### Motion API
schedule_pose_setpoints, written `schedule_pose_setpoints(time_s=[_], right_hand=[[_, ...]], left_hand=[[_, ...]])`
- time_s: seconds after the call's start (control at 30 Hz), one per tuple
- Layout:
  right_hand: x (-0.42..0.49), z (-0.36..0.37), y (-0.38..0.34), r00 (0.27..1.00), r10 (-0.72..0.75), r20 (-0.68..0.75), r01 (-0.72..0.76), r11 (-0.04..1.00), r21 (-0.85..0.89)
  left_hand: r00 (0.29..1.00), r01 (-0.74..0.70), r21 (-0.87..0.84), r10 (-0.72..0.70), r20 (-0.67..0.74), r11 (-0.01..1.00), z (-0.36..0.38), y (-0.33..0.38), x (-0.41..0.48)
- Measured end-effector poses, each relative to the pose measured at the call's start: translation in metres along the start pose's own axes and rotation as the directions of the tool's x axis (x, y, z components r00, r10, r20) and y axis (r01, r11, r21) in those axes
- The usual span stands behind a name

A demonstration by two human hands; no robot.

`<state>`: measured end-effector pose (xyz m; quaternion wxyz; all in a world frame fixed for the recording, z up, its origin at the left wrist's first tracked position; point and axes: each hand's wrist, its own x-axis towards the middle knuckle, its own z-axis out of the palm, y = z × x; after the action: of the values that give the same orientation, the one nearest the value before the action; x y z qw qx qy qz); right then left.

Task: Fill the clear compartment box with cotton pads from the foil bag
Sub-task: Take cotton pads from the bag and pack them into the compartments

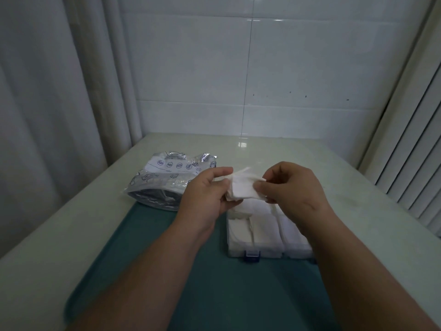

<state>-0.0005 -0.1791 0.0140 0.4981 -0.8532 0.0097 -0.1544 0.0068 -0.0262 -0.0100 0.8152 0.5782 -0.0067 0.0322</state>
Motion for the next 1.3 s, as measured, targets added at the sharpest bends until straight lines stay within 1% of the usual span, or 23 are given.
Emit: schedule_pose_setpoints(time_s=[0.13,0.2,0.27,0.33,0.37,0.43,0.53,0.6,0.67,0.77,0.87,0.93,1.0,1.07,1.17,1.23,1.3], right_hand=[[0.001,0.000,0.000,0.998,-0.036,-0.045,0.037,0.999,0.008],[0.001,-0.003,-0.001,0.996,-0.054,-0.064,0.059,0.996,0.066],[0.001,-0.007,-0.003,0.997,-0.056,-0.051,0.062,0.988,0.144],[0.000,-0.009,-0.005,0.998,-0.060,0.003,0.058,0.979,0.195],[-0.001,-0.008,-0.005,0.997,-0.070,0.029,0.063,0.980,0.186],[0.000,-0.006,-0.003,0.994,-0.096,0.060,0.089,0.990,0.109],[0.002,-0.002,0.002,0.991,-0.120,0.062,0.122,0.992,-0.043],[0.003,-0.001,0.004,0.991,-0.125,0.054,0.130,0.988,-0.087],[0.004,0.000,0.006,0.992,-0.116,0.057,0.122,0.987,-0.107],[0.005,0.002,0.007,0.990,-0.070,0.121,0.083,0.990,-0.112],[0.005,0.002,0.006,0.983,-0.010,0.183,0.019,0.999,-0.049],[0.003,0.000,0.004,0.980,0.002,0.197,0.006,0.999,-0.042],[0.001,0.000,0.003,0.981,-0.009,0.193,0.022,0.998,-0.065],[0.000,-0.001,0.002,0.979,-0.021,0.201,0.040,0.995,-0.090],[0.000,0.001,0.002,0.963,-0.048,0.264,0.090,0.985,-0.149],[-0.001,0.002,0.003,0.953,-0.067,0.295,0.120,0.979,-0.166],[-0.001,0.002,0.003,0.952,-0.077,0.297,0.132,0.976,-0.173]], left_hand=[[0.997,-0.043,0.082,0.048,-0.055,0.996,-0.001,-0.001,0.001],[0.995,-0.069,0.127,0.078,-0.068,0.990,-0.002,-0.002,0.001],[0.993,-0.081,0.166,0.093,-0.068,0.983,-0.003,-0.002,0.001],[0.993,-0.089,0.193,0.103,-0.065,0.977,-0.003,-0.003,0.001],[0.993,-0.092,0.198,0.106,-0.060,0.976,-0.002,-0.002,0.001],[0.993,-0.102,0.199,0.113,-0.041,0.975,-0.002,-0.002,0.000],[0.992,-0.121,0.202,0.128,-0.022,0.972,-0.002,-0.003,-0.001],[0.990,-0.130,0.212,0.136,-0.018,0.969,-0.003,-0.004,0.000],[0.990,-0.137,0.219,0.143,-0.013,0.966,-0.003,-0.004,0.000],[0.989,-0.142,0.234,0.148,-0.010,0.962,-0.003,-0.002,-0.002],[0.988,-0.149,0.241,0.154,-0.002,0.959,-0.003,0.000,-0.003],[0.988,-0.149,0.255,0.155,0.000,0.955,-0.003,0.000,-0.004],[0.988,-0.141,0.262,0.152,-0.020,0.955,-0.002,0.000,-0.003],[0.988,-0.127,0.228,0.145,-0.062,0.965,-0.001,0.000,-0.002],[0.986,-0.099,0.159,0.119,-0.119,0.982,0.000,0.003,-0.003],[0.983,-0.086,0.170,0.111,-0.145,0.982,-0.001,0.003,-0.002],[0.980,-0.089,0.174,0.118,-0.163,0.981,-0.001,0.002,-0.002]])
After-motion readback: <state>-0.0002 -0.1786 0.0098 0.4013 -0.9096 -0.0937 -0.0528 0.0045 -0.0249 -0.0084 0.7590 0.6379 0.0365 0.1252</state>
